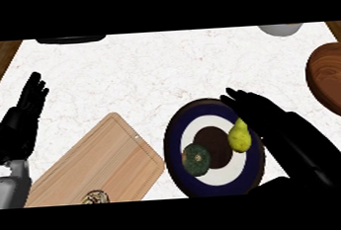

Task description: Pick the squash from the plate and place it in the bowl

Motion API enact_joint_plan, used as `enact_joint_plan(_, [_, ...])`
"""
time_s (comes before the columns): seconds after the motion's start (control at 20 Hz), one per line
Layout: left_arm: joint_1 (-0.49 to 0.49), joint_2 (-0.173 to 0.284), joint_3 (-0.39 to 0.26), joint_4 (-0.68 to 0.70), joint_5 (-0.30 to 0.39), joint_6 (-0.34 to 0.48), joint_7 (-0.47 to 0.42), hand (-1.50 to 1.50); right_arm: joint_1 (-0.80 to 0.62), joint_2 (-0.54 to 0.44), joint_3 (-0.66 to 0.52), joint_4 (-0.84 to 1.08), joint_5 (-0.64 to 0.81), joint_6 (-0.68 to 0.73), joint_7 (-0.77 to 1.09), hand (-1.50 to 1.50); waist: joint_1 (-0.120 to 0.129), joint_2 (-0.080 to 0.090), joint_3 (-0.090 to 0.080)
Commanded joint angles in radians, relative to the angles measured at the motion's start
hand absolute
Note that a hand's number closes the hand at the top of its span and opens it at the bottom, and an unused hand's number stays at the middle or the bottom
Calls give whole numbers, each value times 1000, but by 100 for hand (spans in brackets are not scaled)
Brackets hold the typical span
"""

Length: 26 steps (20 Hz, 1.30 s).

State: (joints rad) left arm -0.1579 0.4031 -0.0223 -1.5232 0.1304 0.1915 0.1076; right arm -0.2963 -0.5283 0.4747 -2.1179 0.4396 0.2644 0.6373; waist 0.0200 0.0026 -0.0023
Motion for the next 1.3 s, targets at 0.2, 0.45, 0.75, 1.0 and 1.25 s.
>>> enact_joint_plan(0.2, [15,-33,-1,-2,-27,12,-10,0,-218,137,76,228,-81,247,186,-150,-3,-2,1])
enact_joint_plan(0.45, [-10,-21,12,-38,-25,0,59,0,-242,220,113,359,-110,325,183,-150,-9,-1,2])
enact_joint_plan(0.75, [51,-49,19,-45,-40,-1,18,0,-275,292,131,417,-122,430,320,-150,-12,-5,2])
enact_joint_plan(1.0, [-11,-47,46,-17,-47,-29,30,0,-226,279,199,501,107,318,110,-150,-15,-2,3])
enact_joint_plan(1.25, [83,-72,45,-26,-69,-39,-39,0,-163,263,265,406,239,276,96,-150,-17,-4,2])
